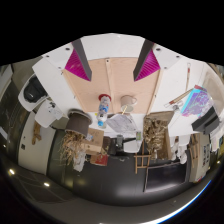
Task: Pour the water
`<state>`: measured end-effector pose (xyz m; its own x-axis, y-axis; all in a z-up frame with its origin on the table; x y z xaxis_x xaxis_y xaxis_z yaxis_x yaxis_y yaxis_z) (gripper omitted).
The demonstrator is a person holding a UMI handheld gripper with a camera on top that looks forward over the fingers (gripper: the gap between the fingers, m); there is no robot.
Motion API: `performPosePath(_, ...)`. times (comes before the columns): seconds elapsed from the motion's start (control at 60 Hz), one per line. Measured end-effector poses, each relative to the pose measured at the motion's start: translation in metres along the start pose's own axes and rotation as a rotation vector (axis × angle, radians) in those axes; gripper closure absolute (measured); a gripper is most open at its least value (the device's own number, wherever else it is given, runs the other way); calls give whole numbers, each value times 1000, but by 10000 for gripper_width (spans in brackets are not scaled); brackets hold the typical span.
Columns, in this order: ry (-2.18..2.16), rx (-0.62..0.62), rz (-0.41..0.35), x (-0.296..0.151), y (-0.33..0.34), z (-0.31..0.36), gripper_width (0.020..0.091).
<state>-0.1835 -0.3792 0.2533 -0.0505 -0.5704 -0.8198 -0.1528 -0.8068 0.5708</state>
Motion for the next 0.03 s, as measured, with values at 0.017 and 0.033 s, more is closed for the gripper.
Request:
performPosePath(0.017,-6,-7,6,2,-1,2,254)
performPosePath(0.033,-11,-12,13,3,-1,3,254)
Point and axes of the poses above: the point between the fingertips, and its own axes, seen from behind it with the camera up: z to the left, x down, y backward, against the way the camera looks, the point moved 5 cm from there along y, backward, against the way the camera looks, and after that the axes turned 4 degrees about -y, right-handed, at the moved point
